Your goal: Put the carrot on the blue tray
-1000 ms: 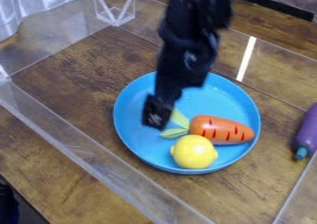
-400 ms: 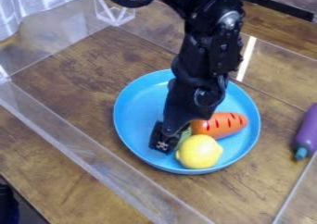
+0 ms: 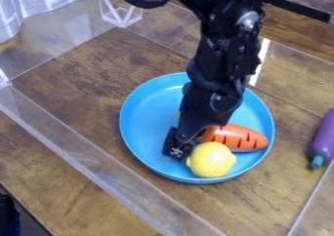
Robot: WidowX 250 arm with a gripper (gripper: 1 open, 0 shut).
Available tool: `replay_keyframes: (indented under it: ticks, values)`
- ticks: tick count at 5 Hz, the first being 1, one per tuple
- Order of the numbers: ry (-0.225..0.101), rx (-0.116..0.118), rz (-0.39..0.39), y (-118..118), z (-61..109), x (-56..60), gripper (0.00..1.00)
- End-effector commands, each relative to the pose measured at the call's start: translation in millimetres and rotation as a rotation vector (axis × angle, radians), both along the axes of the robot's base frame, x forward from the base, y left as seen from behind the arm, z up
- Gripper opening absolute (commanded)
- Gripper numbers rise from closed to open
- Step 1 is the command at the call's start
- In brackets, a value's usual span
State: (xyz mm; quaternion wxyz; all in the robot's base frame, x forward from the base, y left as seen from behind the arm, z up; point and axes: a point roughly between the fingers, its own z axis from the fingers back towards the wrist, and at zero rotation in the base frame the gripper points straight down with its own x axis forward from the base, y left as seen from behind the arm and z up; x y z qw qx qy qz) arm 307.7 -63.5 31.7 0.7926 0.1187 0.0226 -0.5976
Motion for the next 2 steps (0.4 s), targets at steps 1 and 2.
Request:
replay_keyframes:
  ticks: [1, 2]
  values:
    - [-0.039, -0.018, 0.016, 1.8, 7.1, 14.9, 0.00]
    - [-0.034, -0.010, 0.016, 3.9, 8.9, 18.5, 0.00]
